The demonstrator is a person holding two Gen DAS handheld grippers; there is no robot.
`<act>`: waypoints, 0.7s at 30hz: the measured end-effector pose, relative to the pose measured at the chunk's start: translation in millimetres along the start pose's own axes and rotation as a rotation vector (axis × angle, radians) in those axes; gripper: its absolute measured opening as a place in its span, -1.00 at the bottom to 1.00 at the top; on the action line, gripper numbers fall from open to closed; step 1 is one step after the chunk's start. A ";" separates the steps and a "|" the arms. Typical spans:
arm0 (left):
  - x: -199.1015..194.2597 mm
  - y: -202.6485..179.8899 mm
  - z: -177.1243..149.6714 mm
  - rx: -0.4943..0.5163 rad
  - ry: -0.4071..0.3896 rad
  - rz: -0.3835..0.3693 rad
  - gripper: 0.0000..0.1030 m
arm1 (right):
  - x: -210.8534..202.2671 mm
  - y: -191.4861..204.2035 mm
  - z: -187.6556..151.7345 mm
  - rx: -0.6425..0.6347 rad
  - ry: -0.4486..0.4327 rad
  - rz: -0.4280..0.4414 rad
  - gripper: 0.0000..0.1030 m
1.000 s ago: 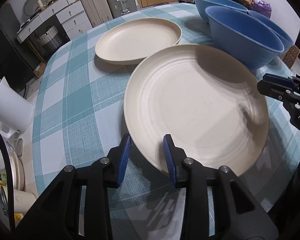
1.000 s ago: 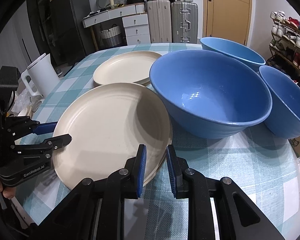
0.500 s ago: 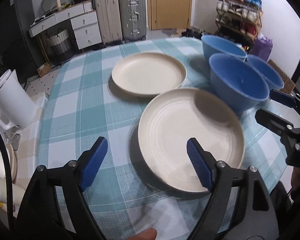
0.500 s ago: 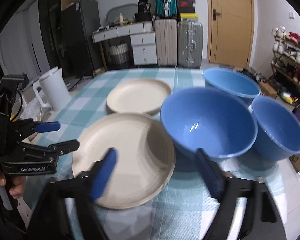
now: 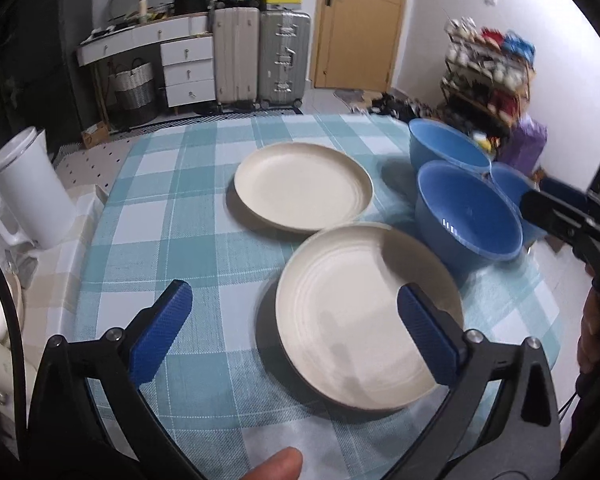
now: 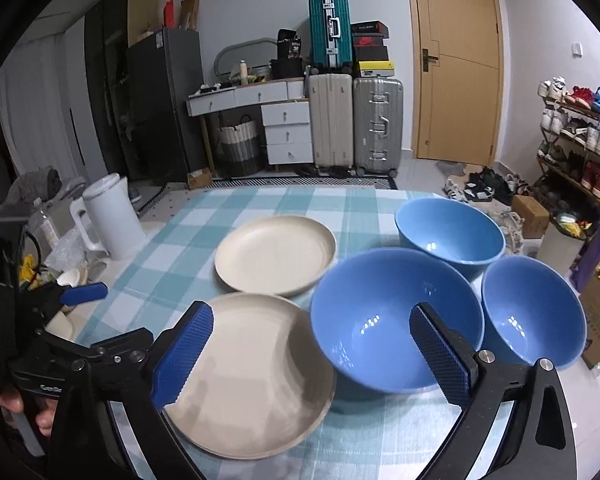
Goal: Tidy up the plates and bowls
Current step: 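Withdraw both grippers and move toward the next cream plate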
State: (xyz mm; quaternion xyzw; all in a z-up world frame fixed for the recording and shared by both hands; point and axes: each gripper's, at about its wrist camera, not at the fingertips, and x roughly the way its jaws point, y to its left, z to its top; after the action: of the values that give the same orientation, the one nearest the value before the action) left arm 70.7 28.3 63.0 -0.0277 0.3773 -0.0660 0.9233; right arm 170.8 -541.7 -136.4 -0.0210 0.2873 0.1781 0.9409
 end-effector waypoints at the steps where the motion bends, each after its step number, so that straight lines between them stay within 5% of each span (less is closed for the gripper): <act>1: 0.3 4.3 2.0 -0.016 -0.007 -0.003 0.99 | -0.3 -0.6 4.5 -0.004 0.000 0.005 0.96; 21: 19.1 53.1 53.4 -0.212 -0.029 0.065 0.99 | 22.3 -12.8 81.2 -0.081 0.003 0.051 0.97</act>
State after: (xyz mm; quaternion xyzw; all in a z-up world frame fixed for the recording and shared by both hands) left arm 126.9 78.1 82.5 -0.1140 0.3695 0.0048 0.9222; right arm 235.8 -534.9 -81.7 -0.0521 0.2817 0.2133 0.9340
